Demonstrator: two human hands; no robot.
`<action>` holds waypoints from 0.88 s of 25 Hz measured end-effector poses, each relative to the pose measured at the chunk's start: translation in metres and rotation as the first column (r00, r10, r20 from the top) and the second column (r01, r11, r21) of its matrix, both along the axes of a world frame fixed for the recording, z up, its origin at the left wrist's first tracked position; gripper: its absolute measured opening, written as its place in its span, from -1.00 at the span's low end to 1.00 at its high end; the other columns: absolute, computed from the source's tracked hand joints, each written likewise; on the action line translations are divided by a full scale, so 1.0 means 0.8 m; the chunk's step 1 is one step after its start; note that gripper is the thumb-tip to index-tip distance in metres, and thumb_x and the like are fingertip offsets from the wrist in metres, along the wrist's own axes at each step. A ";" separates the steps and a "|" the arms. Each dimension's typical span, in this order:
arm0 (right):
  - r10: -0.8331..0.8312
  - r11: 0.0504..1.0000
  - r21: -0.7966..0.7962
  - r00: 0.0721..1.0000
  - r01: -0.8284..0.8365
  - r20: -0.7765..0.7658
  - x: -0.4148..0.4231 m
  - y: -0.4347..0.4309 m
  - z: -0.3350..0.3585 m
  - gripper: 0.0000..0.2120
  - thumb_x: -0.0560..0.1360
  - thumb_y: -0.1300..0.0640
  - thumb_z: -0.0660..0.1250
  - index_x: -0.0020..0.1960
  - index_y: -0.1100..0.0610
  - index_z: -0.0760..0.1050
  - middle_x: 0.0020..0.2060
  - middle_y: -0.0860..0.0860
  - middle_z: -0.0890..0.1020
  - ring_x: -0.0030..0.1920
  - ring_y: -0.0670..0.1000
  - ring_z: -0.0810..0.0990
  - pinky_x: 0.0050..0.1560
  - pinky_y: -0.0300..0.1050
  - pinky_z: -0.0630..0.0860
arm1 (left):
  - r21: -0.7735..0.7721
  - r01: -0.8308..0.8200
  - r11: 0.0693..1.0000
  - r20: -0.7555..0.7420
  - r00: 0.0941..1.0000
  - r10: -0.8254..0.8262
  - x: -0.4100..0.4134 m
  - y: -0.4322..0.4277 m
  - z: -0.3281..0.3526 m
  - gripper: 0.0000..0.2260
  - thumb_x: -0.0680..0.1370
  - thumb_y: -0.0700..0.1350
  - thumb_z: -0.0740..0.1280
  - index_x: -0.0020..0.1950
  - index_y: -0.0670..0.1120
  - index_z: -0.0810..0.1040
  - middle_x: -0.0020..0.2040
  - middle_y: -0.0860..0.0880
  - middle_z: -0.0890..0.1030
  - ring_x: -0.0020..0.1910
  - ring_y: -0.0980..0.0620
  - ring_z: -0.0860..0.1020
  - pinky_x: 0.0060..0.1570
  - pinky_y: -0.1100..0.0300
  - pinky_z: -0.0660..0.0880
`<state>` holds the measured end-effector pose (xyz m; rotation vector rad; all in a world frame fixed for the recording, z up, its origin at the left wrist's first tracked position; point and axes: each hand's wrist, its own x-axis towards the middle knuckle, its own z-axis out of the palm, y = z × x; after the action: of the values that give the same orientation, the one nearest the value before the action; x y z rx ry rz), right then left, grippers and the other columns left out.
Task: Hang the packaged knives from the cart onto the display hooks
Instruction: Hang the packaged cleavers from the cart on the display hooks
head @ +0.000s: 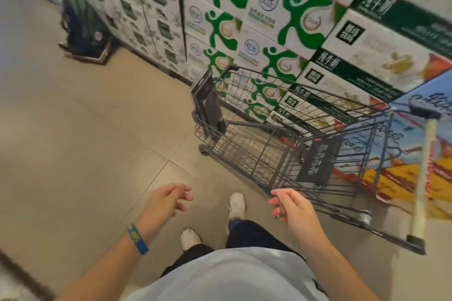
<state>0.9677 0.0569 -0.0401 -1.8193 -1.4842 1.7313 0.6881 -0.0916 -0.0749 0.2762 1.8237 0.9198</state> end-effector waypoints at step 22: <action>0.063 0.989 -0.133 0.998 -0.062 0.004 -0.109 0.224 -0.059 -0.84 0.67 0.06 0.28 0.06 -0.05 0.65 -0.17 -0.13 0.73 -0.28 -0.11 0.65 -0.18 -0.17 0.52 | -0.132 -0.128 0.983 -0.486 0.872 0.048 -0.116 0.320 -0.067 -0.47 0.60 0.09 0.28 0.52 0.01 0.24 0.45 0.04 0.42 0.16 -0.12 0.61 0.22 -0.09 0.51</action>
<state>0.8808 0.2359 -0.0875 -1.8640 -1.4769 1.8967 0.5952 0.1645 -0.1284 0.3450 2.3777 0.8052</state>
